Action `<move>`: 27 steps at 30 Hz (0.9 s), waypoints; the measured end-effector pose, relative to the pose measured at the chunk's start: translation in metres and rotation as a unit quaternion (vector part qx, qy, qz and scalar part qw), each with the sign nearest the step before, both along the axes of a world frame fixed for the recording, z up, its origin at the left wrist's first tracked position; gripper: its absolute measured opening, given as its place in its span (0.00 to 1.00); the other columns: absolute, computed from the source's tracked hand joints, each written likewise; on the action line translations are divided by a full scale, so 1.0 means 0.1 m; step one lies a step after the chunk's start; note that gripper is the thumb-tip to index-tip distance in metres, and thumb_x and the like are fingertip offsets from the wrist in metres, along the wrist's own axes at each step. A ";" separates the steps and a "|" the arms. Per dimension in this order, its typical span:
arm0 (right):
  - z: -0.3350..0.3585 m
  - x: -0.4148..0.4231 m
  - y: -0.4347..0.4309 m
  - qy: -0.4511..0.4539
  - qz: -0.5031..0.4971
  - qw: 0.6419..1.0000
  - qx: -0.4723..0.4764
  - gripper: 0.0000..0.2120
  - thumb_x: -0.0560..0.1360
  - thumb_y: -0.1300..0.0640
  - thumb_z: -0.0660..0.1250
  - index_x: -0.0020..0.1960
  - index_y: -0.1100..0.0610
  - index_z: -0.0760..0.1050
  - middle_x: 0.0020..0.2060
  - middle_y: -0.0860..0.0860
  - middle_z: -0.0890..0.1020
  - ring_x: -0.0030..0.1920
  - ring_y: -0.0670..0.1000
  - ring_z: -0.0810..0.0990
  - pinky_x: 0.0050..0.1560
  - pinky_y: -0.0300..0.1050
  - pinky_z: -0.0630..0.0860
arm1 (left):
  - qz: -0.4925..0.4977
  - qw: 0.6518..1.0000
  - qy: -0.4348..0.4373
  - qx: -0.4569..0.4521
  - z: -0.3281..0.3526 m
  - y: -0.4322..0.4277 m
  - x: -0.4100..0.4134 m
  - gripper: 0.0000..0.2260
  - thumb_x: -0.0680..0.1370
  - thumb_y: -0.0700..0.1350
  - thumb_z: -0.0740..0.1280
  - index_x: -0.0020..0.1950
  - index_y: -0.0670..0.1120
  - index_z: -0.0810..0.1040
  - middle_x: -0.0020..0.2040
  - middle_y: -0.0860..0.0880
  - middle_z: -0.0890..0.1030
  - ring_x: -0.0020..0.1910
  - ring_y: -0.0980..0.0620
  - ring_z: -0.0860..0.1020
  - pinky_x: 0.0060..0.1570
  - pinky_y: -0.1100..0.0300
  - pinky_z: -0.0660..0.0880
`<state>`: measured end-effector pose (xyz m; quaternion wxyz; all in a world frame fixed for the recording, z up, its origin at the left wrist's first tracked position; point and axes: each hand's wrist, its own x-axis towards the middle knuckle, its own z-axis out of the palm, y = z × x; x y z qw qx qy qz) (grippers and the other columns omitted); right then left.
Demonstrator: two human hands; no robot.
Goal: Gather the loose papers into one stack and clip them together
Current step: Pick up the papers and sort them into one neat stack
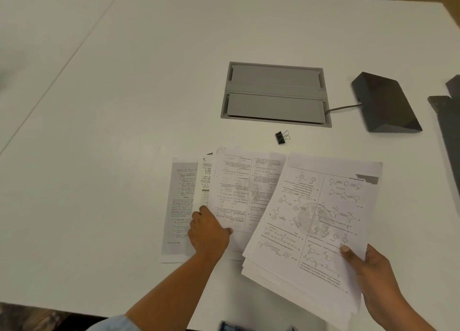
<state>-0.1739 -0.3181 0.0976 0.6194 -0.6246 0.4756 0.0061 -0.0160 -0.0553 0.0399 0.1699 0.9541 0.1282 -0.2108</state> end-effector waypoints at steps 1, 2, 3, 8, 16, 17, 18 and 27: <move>0.00 -0.01 0.00 -0.002 -0.004 1.000 0.000 0.13 0.78 0.61 0.67 0.62 0.58 0.78 0.54 0.55 0.85 0.54 0.59 0.83 0.62 0.61 0.75 | 0.005 1.000 -0.002 -0.008 0.01 0.00 0.01 0.34 0.66 0.55 0.79 0.64 0.44 0.67 0.60 0.44 0.77 0.58 0.44 0.78 0.56 0.51 0.75; 0.00 -0.01 -0.01 -0.005 -0.007 1.000 -0.001 0.13 0.78 0.62 0.66 0.62 0.58 0.77 0.54 0.55 0.85 0.54 0.59 0.83 0.62 0.60 0.75 | 0.016 1.000 -0.006 -0.025 0.02 0.00 0.02 0.32 0.67 0.53 0.79 0.63 0.44 0.68 0.59 0.45 0.79 0.57 0.44 0.79 0.55 0.51 0.76; 0.00 -0.02 -0.02 -0.008 -0.012 1.000 0.000 0.14 0.78 0.62 0.66 0.63 0.58 0.77 0.54 0.55 0.84 0.54 0.59 0.83 0.62 0.60 0.75 | 0.031 0.998 -0.010 -0.050 0.02 0.00 0.03 0.29 0.68 0.51 0.79 0.62 0.45 0.69 0.58 0.46 0.80 0.56 0.44 0.81 0.52 0.51 0.77; -0.03 -0.03 -0.03 -0.007 -0.017 1.000 0.000 0.15 0.78 0.62 0.66 0.64 0.58 0.76 0.56 0.56 0.84 0.55 0.61 0.82 0.63 0.62 0.74 | 0.090 0.982 -0.010 -0.166 0.01 0.07 0.04 0.07 0.77 0.44 0.70 0.54 0.45 0.79 0.52 0.47 0.85 0.49 0.45 0.83 0.50 0.52 0.79; -0.07 -0.02 -0.01 0.001 -0.013 1.000 -0.002 0.13 0.78 0.62 0.66 0.63 0.57 0.77 0.56 0.55 0.84 0.56 0.60 0.82 0.64 0.62 0.74 | 0.145 0.962 -0.015 -0.230 0.00 0.14 -0.01 0.10 0.70 0.44 0.78 0.41 0.47 0.77 0.39 0.50 0.81 0.37 0.52 0.79 0.41 0.58 0.78; -0.07 -0.01 0.00 0.000 -0.012 1.000 -0.003 0.13 0.78 0.62 0.66 0.63 0.57 0.77 0.56 0.55 0.84 0.56 0.60 0.82 0.64 0.62 0.74 | 0.143 0.961 -0.012 -0.238 0.00 0.13 -0.01 0.11 0.71 0.46 0.78 0.39 0.47 0.76 0.39 0.50 0.81 0.38 0.50 0.80 0.40 0.59 0.78; -0.06 -0.01 0.01 -0.001 -0.011 1.000 -0.003 0.14 0.79 0.62 0.66 0.63 0.57 0.77 0.56 0.55 0.84 0.56 0.60 0.82 0.64 0.61 0.74 | 0.138 0.958 -0.010 -0.249 -0.02 0.13 -0.02 0.11 0.73 0.49 0.76 0.37 0.48 0.76 0.39 0.49 0.82 0.39 0.49 0.80 0.40 0.58 0.78; -0.06 -0.01 0.01 0.004 -0.007 1.000 -0.006 0.14 0.79 0.61 0.66 0.64 0.56 0.77 0.57 0.53 0.84 0.57 0.59 0.81 0.65 0.63 0.73 | 0.128 0.989 -0.068 -0.041 -0.07 0.30 -0.04 0.24 0.73 0.55 0.73 0.64 0.44 0.74 0.61 0.43 0.76 0.61 0.41 0.76 0.59 0.44 0.73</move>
